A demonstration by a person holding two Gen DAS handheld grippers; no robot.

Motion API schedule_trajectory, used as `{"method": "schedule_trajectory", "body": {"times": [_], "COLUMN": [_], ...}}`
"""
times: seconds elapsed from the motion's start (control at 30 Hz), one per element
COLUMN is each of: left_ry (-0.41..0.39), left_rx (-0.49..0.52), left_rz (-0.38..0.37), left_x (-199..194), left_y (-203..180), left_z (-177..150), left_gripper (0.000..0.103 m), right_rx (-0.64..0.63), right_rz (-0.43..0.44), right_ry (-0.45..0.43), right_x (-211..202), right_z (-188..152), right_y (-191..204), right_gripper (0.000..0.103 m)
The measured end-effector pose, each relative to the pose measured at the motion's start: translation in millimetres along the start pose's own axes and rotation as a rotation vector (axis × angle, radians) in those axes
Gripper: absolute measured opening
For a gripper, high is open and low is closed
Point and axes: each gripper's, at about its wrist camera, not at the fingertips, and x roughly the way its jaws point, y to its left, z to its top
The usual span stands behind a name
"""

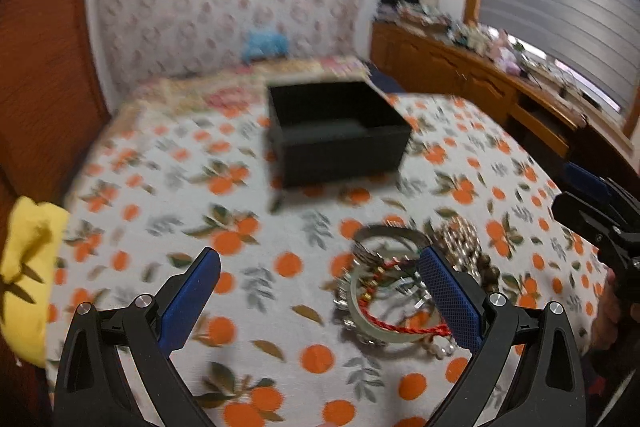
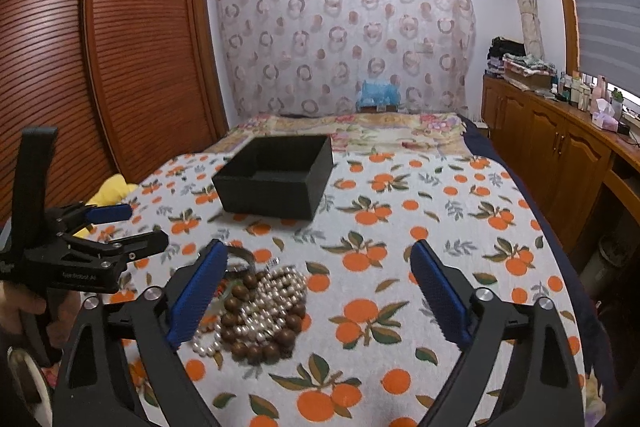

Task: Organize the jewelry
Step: 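Move left tool to the silver bangle while right tool reaches the pearl strand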

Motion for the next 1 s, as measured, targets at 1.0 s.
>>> {"method": "schedule_trajectory", "body": {"times": [1.0], "left_ry": [0.155], "left_rx": [0.091], "left_rz": [-0.21], "left_x": [55], "left_y": [-27], "left_z": [15], "left_gripper": [0.058], "right_rx": [-0.022], "right_rz": [0.142], "right_ry": [0.2], "right_x": [38], "right_z": [-21], "right_y": [-5], "right_gripper": [0.061]}}
